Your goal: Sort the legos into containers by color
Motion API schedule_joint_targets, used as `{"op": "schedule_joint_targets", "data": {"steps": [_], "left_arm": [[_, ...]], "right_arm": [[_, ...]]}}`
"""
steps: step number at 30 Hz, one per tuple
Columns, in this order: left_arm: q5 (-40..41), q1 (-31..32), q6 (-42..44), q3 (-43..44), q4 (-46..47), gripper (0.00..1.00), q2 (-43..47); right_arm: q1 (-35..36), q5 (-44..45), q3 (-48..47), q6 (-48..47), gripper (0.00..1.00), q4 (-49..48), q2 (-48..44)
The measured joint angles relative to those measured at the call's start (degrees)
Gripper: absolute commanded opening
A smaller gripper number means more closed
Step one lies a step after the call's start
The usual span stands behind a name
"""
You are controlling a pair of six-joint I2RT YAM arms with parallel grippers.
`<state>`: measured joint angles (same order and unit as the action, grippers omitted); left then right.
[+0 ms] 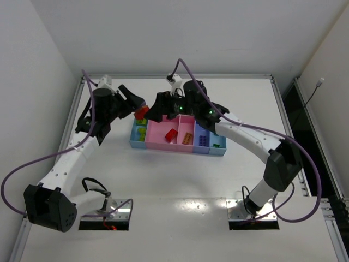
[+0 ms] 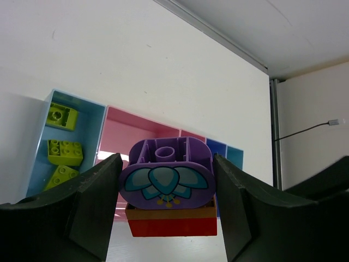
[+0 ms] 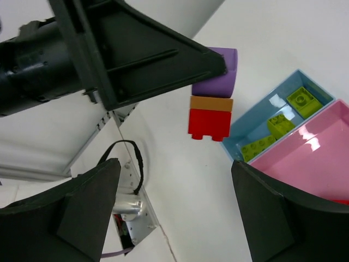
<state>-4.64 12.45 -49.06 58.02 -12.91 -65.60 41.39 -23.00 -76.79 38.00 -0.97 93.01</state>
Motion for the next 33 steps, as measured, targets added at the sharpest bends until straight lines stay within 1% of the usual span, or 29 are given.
{"op": "schedule_joint_targets", "data": {"steps": [16, 19, 20, 22, 23, 25, 26, 27, 28, 33], "left_arm": [[-3.08, -0.55, -0.81, 0.00, -0.15, 0.00, 3.65], [-3.13, -0.55, -0.85, 0.00, -0.31, 0.00, 4.02], [-3.13, -0.55, -0.87, 0.00, -0.35, 0.00, 4.13], [-3.15, -0.55, -0.94, 0.00, -0.33, 0.00, 4.24], [-3.15, -0.55, -0.96, 0.00, -0.35, 0.00, 4.26], [-3.10, -0.57, -0.94, 0.00, -0.42, 0.00, 4.35], [-3.04, -0.59, -0.85, 0.00, -0.48, 0.00, 4.52], [-2.73, -0.63, -0.79, 0.00, -0.76, 0.00, 4.66], [-2.38, -0.76, -0.76, 0.00, -0.90, 0.00, 4.70], [-1.97, -0.92, -0.83, 0.00, -1.22, 0.00, 4.76]], "right_arm": [[1.44, 0.52, -7.93, 1.49, 0.85, 0.07, 7.93], [1.88, 0.72, -8.63, 1.49, 0.78, 0.13, 8.52], [2.01, 0.70, -8.83, 1.46, 0.71, 0.11, 8.70], [2.43, 1.14, -9.18, 1.20, 0.62, 0.07, 9.01], [2.67, 1.57, -9.22, 1.07, 0.51, 0.15, 9.07], [3.08, 2.80, -9.29, 0.52, 0.37, 0.63, 9.11], [3.28, 3.72, -9.33, 0.20, 0.26, 1.07, 9.14], [3.34, 4.48, -9.40, -0.28, 0.07, 1.25, 9.14], [3.50, 5.40, -9.49, -0.61, 0.01, 1.66, 9.14], [4.68, 8.31, -10.08, -1.99, 0.00, 2.56, 9.20]]}}
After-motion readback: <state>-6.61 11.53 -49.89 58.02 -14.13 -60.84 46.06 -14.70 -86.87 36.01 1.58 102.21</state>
